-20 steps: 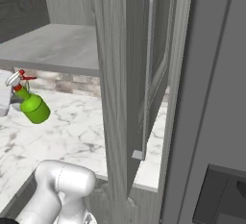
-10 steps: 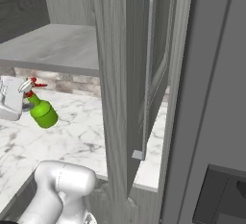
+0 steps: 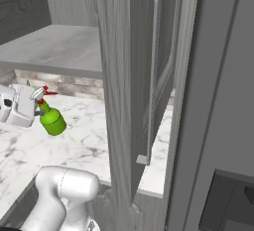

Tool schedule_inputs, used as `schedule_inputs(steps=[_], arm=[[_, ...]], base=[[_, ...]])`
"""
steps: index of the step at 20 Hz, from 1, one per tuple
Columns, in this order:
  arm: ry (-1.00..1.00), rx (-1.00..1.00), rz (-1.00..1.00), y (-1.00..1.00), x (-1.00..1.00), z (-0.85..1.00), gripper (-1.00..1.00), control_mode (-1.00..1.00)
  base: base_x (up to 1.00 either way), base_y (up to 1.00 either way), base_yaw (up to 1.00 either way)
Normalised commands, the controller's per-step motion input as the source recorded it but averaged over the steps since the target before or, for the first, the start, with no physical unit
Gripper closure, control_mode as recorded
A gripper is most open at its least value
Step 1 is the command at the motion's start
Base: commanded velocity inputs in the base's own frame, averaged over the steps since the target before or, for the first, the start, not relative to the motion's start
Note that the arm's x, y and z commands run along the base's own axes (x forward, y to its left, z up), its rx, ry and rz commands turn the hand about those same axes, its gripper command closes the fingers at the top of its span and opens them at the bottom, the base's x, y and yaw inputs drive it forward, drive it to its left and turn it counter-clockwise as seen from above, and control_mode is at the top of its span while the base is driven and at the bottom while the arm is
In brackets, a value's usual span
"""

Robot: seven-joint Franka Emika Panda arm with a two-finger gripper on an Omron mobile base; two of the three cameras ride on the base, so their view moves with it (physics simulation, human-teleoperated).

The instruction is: Move the cutting board and knife to the sink. Then move spray from the cabinet to the counter.

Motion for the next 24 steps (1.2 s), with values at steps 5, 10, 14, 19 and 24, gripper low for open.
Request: schedule_inputs(steps=[5,10,14,19,24], arm=[[0.05,0.04,0.0,0.0,0.36,-0.23,1.0,-1.0],[0.04,0.03,0.0,0.02,0.36,-0.35,1.0,-1.0],[0.01,0.06,0.0,0.19,0.45,-0.41,1.0,-1.0],[0.0,0.08,-0.02,0.35,0.46,-0.44,1.0,-1.0],[0.0,0.08,-0.02,0.19,0.41,-0.38,1.0,-1.0]], base=[[0.0,0.0,0.0],[0.0,0.0,0.0],[0.0,0.0,0.0],[0.0,0.0,0.0],[0.0,0.0,0.0]])
